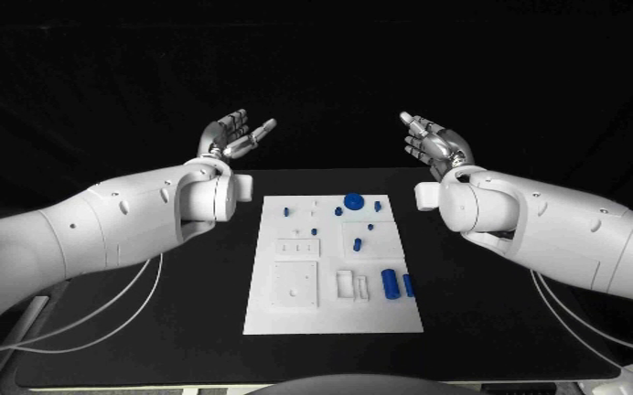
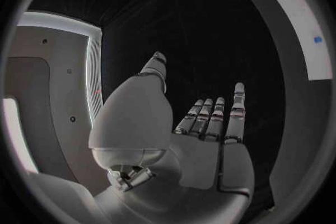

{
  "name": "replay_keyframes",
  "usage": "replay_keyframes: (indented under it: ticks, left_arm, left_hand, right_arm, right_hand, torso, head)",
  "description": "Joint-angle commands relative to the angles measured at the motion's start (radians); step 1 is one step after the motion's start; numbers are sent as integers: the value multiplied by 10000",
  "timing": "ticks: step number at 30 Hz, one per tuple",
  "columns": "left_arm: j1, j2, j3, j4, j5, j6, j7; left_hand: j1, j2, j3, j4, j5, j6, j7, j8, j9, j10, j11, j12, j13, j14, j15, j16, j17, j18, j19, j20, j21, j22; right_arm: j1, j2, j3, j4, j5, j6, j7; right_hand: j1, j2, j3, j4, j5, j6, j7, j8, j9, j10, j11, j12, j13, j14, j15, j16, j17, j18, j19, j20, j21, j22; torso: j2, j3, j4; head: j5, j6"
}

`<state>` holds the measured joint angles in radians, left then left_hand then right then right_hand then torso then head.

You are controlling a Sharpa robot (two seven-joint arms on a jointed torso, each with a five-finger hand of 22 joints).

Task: Assemble the parts on the task board

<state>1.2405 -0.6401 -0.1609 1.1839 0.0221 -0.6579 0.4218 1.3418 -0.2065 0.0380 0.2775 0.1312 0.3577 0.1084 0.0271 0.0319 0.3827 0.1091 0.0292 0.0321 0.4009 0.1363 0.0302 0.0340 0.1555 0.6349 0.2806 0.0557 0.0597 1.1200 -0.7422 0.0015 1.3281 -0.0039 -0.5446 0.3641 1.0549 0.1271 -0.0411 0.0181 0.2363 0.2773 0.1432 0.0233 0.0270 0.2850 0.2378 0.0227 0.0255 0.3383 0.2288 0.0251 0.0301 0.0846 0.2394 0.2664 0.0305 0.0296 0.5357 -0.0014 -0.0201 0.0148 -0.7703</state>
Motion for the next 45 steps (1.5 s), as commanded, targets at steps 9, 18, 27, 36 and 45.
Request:
replay_keyframes:
  ticks: [9, 18, 27, 36, 45]
  left_arm:
    - [940, 697, -688, -1935, 248, 1852, -1141]
    - [971, 615, -711, -1786, 254, 1947, -1122]
    - [976, 355, -712, -1465, 92, 2203, -1028]
    - [1100, -151, -708, -573, -541, 2385, -1205]
    - [1339, -624, -700, 454, -757, 2525, -1191]
  left_hand:
    - [555, -67, 31, 153, 87, 246, 36, 73, 28, 216, 17, 51, 21, 203, 49, 60, 24, 194, 306, 75, 79, 33]
    - [575, 160, 183, 95, 65, 541, 182, 88, 43, 548, 132, 69, 39, 637, 99, 76, 44, 249, 679, 70, 148, 73]
    - [827, 2018, 89, -2739, 924, 5203, 526, 389, 285, 6601, 359, 430, 250, 6735, 79, 756, 333, -339, 3253, -1288, 1372, 474]
    - [1444, 2228, 560, -3788, 704, 7489, 142, 385, 382, 9028, -404, 351, 268, 8796, -927, 1581, 468, -933, 4087, -2555, 3280, 1636]
    - [912, 2424, 920, -4671, 709, 7750, 73, 374, 382, 9456, -562, 374, 283, 8856, -1023, 1909, 432, -983, 2095, -2656, 6020, 3922]
  right_arm:
    - [446, 248, 23, -1493, -489, 3985, -2192]
    - [483, 407, 25, -1907, -2314, 3517, -2238]
    - [483, 855, 29, -2503, -6321, 2907, -2079]
    - [539, 1256, 42, -2798, -10037, 2784, -2032]
    - [643, 1636, 46, -2892, -13137, 2840, -2516]
  right_hand:
    - [1079, -96, -29, -609, -26, 344, 932, 73, 32, 458, 151, 72, 41, 501, 152, 85, 36, 143, 252, 91, 99, 39]
    - [1974, -336, 192, -1632, -21, 1322, 930, 128, 87, 1730, 117, 138, 109, 2090, 172, 159, 114, 245, 1388, -88, 371, 140]
    - [2376, -750, 1524, -2840, 337, 5715, 294, 329, 292, 7181, -698, 338, 329, 7415, -748, 367, 395, 184, 6294, -1000, 1356, 382]
    - [2325, -1073, 2721, -3062, 730, 8331, -118, 442, 417, 9156, -1511, 354, 328, 11075, -2168, 1090, 1235, 307, 9369, -2408, 2786, 969]
    - [2202, -1495, 3243, -3066, 955, 8624, -261, 391, 378, 9445, -1707, 346, 324, 11757, -2589, 3652, 3407, 287, 10294, -3156, 4730, 2278]
  torso:
    - [-10, -3, -22]
    - [-12, -11, -30]
    - [0, -12, -11]
    - [215, -108, 141]
    - [585, -180, 351]
  head:
    - [6, -75]
    - [169, 358]
    - [239, 415]
    - [152, 487]
    - [0, 795]
